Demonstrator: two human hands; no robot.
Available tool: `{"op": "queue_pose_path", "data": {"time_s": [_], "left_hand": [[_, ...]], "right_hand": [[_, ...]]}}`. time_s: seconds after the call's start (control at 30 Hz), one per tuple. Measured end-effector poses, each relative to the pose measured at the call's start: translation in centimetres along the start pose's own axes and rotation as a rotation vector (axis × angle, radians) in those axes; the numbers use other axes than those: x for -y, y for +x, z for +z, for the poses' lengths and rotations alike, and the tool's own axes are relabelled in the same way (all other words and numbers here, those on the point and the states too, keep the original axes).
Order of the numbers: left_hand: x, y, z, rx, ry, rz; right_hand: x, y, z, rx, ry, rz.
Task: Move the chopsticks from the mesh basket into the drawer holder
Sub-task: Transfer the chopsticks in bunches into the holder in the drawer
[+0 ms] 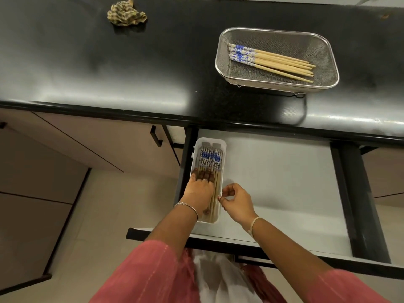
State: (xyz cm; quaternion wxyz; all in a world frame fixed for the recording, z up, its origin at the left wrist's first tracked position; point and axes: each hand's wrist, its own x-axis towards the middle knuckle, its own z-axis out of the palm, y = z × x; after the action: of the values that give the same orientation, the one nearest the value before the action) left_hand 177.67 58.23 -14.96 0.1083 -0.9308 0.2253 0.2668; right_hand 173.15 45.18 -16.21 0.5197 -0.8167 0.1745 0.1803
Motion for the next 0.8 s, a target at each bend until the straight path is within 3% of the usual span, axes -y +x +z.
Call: {"op": "queue_pose_path", "data": {"time_s": [0.43,0.8], "left_hand": [[0.2,0.2,0.0,-0.025,-0.051,-0.005],[0.2,-1.0,-4.5,-0.057,-0.7,-0.071]], "right_hand": [[0.0,0.3,-0.2,0.019,-0.046,-0.007],[2.2,0.8,-3.9,0.007,-0.135,-0.07]]}}
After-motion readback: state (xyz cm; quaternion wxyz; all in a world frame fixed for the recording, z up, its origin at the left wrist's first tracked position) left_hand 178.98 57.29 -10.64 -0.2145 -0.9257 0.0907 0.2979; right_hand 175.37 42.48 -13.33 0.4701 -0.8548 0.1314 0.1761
